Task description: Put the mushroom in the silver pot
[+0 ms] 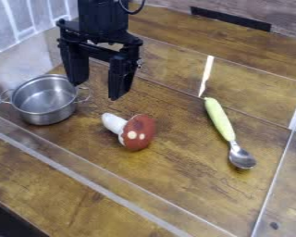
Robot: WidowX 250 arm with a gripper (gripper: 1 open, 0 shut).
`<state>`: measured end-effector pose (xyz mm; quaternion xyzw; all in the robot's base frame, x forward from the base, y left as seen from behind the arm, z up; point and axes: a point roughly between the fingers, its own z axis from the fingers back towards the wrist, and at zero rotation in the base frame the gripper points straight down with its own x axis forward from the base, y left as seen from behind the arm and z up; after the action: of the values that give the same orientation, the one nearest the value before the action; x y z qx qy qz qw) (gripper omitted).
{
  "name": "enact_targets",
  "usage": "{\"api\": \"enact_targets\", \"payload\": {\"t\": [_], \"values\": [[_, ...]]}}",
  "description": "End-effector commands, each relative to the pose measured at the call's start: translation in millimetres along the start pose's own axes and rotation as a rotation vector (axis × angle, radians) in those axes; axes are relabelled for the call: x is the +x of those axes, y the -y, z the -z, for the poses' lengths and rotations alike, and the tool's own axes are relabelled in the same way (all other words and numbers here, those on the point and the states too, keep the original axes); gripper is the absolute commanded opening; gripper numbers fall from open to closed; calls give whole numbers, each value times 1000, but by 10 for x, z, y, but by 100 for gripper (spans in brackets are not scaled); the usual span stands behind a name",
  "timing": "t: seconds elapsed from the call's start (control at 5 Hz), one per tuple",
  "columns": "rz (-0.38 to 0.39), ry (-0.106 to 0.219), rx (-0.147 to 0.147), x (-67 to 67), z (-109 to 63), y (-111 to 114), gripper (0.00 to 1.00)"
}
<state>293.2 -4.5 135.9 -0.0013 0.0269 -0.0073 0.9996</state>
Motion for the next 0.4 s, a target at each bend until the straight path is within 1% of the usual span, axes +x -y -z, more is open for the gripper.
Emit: {"api": "enact_targets", "payload": {"t": [0.0, 0.2], "values": [[-2, 2, -9, 94, 128, -130, 100], [-6, 15, -24, 184, 309, -242, 100]]}}
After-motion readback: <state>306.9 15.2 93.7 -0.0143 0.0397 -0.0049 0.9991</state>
